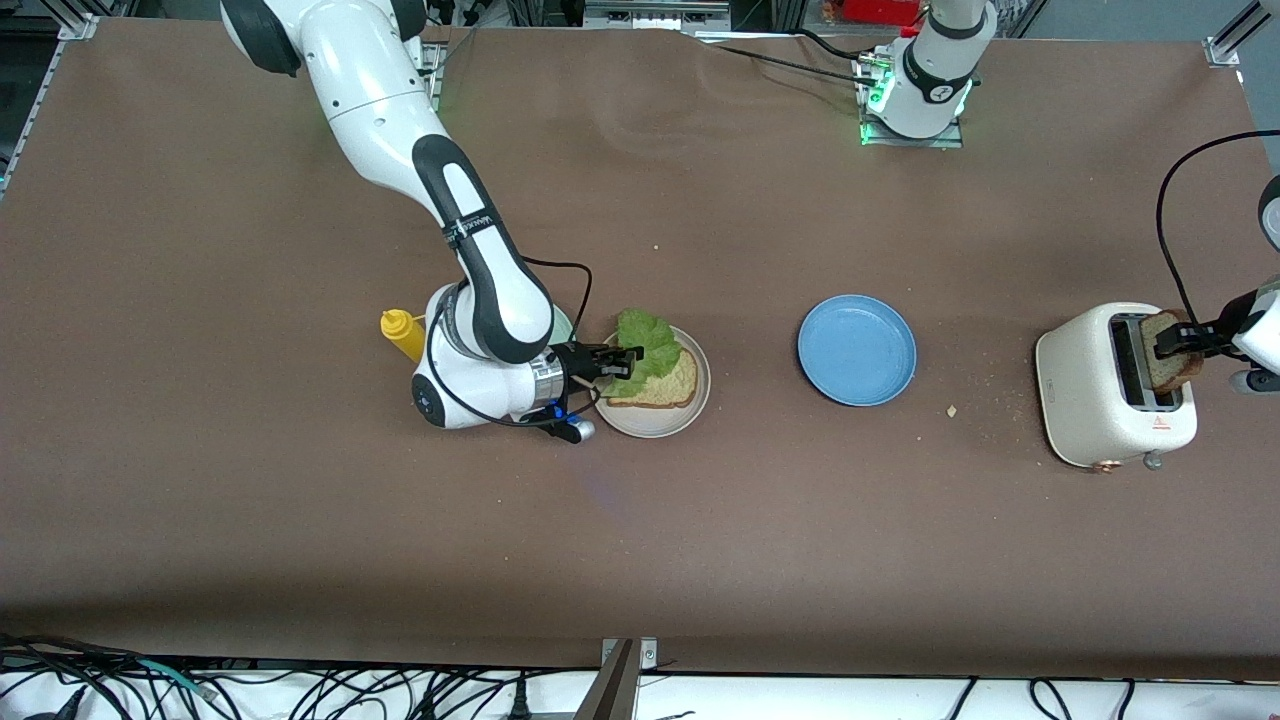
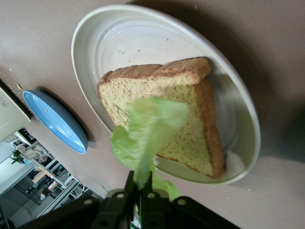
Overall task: Make sandwich in beige plate with both arms
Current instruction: 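Release the lettuce and withdraw the right gripper while the left gripper grasps bread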
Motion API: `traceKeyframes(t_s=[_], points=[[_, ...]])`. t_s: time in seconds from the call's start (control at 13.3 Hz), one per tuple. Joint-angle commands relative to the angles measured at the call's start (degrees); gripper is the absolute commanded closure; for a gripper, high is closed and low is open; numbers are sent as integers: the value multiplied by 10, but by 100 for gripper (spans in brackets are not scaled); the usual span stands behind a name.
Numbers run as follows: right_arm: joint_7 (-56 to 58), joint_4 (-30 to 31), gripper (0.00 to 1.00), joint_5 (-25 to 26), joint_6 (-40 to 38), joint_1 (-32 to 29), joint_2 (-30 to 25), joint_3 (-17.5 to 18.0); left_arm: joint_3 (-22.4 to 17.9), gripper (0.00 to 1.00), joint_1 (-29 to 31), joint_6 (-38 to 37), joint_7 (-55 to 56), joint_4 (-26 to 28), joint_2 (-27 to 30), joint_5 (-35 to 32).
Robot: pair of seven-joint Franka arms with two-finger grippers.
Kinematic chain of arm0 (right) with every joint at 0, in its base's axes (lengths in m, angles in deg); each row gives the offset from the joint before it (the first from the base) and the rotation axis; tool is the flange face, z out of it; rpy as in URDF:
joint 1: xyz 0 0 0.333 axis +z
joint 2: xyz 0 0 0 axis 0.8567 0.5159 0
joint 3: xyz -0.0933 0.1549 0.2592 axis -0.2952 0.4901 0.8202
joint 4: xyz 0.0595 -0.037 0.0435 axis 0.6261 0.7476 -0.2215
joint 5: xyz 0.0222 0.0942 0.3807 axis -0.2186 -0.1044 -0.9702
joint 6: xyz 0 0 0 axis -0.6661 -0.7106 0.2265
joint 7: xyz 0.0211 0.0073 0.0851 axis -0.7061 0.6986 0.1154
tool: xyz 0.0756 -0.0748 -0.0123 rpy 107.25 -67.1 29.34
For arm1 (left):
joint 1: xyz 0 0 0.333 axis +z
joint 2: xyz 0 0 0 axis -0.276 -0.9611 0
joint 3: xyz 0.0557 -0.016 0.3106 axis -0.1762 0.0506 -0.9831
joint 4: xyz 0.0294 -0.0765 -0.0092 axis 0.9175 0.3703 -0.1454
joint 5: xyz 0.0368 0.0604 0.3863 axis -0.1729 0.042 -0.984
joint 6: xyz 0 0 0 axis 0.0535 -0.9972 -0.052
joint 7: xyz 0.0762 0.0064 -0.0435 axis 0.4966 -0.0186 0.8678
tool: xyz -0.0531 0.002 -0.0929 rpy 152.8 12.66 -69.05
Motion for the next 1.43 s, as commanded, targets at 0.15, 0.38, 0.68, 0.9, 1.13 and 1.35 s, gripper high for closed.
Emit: traceKeyframes(t_s=[0.15, 0.38, 0.68, 0.9, 1.13, 1.35], points=[[19, 7, 0, -8, 7, 2, -6, 0, 4, 100, 2, -9, -23, -28, 1, 1], [17, 3, 0, 31, 0, 0, -20, -2, 5, 100, 0, -50, -27, -72, 3, 2], [13, 3, 0, 175, -20, -2, -83, -10, 6, 100, -19, -157, -27, -164, 3, 4], [13, 2, 0, 260, -67, -1, -125, -70, 6, 100, -46, -224, -25, -232, 2, 7], [10, 2, 0, 366, -113, -1, -183, -107, 7, 100, -69, -267, -27, -276, 2, 10], [-11, 3, 0, 517, -134, 5, -228, -119, 15, 100, -96, -306, -26, -276, -2, 75]])
